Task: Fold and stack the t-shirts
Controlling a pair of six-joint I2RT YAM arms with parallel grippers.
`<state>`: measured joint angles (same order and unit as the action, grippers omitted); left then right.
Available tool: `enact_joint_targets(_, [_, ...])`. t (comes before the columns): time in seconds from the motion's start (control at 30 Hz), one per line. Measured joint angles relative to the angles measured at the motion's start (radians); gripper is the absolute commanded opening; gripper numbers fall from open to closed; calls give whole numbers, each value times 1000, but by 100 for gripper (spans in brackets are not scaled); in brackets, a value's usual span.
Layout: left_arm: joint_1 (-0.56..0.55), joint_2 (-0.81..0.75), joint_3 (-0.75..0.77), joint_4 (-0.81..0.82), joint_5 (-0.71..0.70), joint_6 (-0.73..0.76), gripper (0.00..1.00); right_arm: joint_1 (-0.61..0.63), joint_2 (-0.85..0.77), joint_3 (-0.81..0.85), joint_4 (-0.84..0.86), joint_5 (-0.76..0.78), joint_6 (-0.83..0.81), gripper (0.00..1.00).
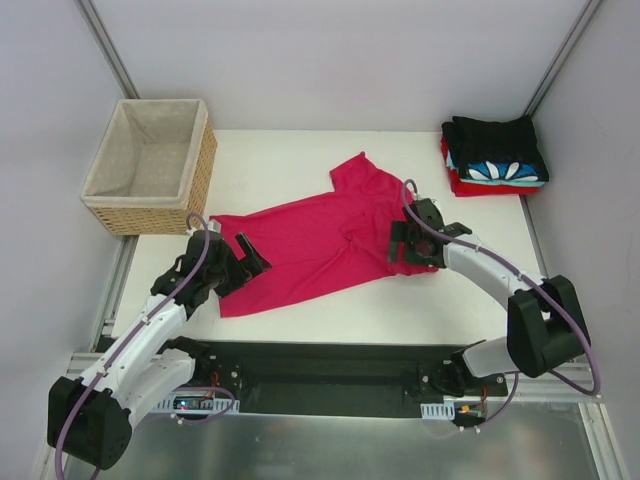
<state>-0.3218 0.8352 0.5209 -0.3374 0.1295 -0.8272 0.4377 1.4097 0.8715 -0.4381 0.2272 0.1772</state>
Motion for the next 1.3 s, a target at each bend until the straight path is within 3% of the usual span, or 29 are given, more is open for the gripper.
enact_joint_targets(0.5, [-67, 104, -133, 134, 49, -73, 99, -2, 21, -12, 31, -27, 10, 96])
enact_joint_targets(0.97, [-72, 107, -183, 248, 47, -101, 99, -2, -22, -9, 37, -85, 22, 97])
enact_joint_targets(1.3, [-71, 91, -189, 245, 47, -101, 99, -36, 97, -9, 93, -121, 31, 96])
